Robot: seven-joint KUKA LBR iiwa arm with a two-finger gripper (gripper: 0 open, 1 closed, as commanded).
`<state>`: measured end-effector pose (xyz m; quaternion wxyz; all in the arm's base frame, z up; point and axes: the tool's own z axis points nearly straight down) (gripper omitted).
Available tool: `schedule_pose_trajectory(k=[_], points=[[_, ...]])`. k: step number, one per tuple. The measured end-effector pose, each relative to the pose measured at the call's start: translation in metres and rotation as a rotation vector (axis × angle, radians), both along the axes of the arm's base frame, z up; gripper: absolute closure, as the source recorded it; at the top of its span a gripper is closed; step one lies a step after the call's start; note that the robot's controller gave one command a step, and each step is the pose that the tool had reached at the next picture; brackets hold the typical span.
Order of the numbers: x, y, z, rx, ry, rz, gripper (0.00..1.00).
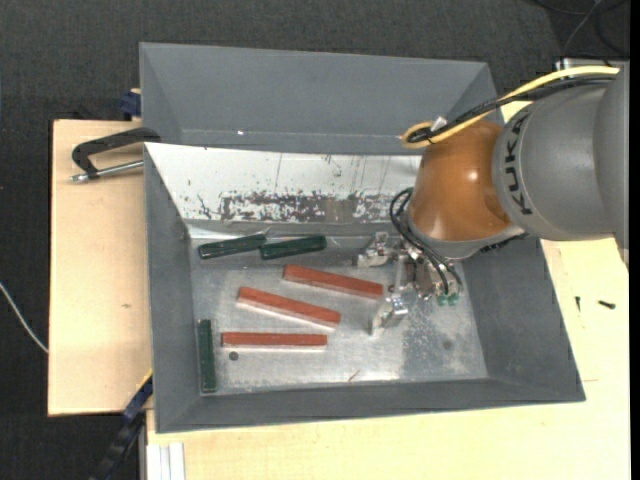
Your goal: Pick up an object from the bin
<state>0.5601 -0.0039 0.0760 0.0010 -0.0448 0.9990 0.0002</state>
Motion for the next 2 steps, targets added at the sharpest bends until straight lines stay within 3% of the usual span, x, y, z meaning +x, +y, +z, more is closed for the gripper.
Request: schedule_pose_trajectory(k=[1,2], points=[[-0.014,0.056,0.025,0.002,-0.001,-0.049,0.00],[-0.018,0.059,-0.003,0.002,-0.004,-0.032,0.00]])
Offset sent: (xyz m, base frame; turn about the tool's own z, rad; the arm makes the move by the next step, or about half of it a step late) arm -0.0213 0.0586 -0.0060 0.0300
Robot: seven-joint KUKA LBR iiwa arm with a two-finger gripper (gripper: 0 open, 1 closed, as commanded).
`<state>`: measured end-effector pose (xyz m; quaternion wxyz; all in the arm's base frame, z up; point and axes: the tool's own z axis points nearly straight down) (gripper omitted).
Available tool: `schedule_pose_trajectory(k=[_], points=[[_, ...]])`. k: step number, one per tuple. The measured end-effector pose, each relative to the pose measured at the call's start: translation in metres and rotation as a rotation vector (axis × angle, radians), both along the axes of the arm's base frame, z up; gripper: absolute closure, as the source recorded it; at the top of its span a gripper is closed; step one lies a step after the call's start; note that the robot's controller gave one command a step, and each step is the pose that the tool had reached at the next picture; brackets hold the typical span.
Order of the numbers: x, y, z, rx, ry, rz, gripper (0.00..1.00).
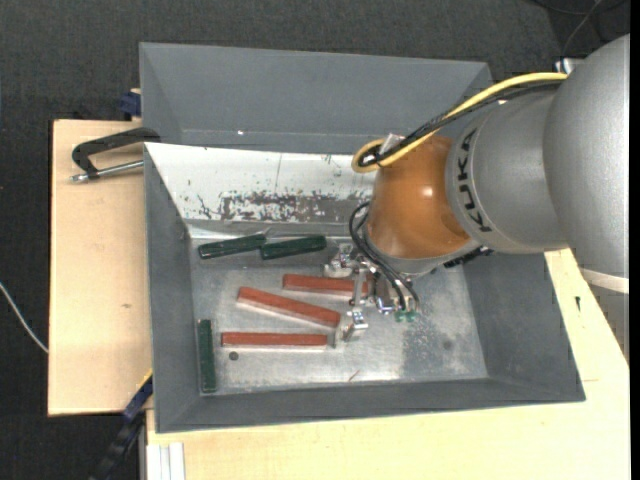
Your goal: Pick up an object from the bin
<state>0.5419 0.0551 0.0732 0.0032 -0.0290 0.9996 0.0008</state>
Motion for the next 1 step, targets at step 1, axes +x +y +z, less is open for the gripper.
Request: schedule_pose_trajectory(k=[1], points=[[-0.0054,0.0748,0.0045,-0.006,-0.004,0.095,1.00]])
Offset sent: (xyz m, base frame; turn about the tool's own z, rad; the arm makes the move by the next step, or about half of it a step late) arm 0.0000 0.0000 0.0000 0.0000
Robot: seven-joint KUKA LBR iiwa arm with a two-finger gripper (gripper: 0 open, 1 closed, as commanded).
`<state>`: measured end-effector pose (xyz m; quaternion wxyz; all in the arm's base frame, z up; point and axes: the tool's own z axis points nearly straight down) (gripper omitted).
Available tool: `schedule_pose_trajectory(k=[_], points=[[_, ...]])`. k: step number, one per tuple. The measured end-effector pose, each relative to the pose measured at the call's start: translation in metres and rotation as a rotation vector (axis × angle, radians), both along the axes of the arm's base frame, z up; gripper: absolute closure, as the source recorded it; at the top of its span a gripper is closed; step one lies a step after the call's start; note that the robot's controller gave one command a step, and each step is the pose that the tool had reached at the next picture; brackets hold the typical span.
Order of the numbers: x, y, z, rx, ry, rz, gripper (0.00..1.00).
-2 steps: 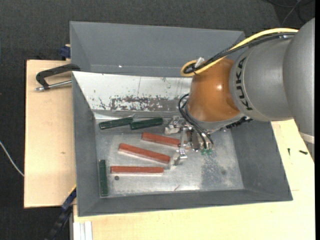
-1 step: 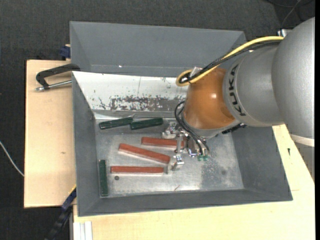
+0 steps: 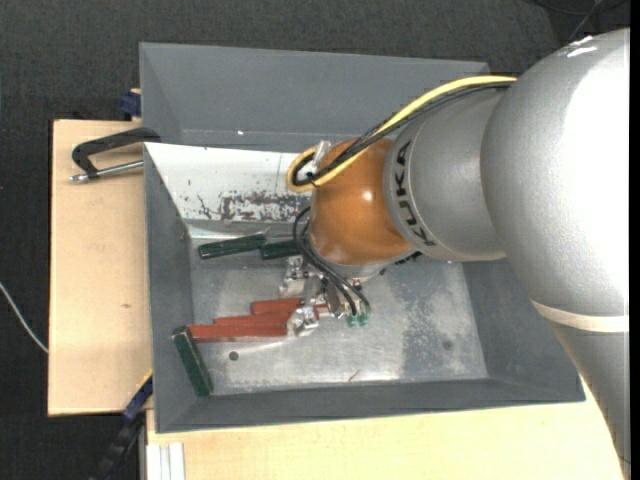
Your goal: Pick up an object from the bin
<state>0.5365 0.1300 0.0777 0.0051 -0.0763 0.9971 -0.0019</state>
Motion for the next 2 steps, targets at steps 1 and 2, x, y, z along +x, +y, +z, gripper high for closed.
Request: schedule_pose_trajectory(k=[1,2], points=[[0.0000,0.0000,0.0000,0.000,0.000,0.000,1.00],[-0.0006,-0.0003,0.0015,0.000,0.002,0.000,1.00]])
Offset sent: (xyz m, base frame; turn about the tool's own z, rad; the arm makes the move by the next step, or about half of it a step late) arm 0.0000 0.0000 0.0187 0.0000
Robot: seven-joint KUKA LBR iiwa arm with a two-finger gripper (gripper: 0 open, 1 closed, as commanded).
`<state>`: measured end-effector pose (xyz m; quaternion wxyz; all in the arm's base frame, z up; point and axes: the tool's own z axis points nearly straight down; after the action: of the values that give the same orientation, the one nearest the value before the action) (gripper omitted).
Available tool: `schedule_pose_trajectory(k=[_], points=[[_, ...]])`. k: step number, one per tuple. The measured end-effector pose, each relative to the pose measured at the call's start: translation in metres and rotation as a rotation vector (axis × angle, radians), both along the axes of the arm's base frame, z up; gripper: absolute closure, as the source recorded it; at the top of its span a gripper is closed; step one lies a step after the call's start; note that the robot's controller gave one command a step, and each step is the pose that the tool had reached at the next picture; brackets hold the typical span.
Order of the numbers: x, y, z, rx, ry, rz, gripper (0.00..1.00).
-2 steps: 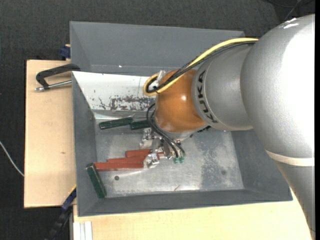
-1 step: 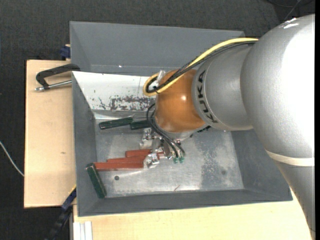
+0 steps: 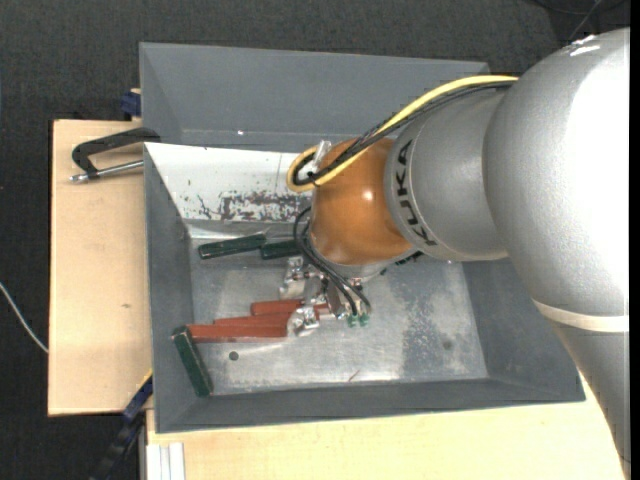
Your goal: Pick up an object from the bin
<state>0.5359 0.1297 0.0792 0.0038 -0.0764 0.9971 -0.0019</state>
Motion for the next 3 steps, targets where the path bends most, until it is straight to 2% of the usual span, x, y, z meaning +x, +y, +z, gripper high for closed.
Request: schedule_pose_trajectory(k=[3], points=[[-0.001,0.002,0.014,0.004,0.005,0.001,1.00]])
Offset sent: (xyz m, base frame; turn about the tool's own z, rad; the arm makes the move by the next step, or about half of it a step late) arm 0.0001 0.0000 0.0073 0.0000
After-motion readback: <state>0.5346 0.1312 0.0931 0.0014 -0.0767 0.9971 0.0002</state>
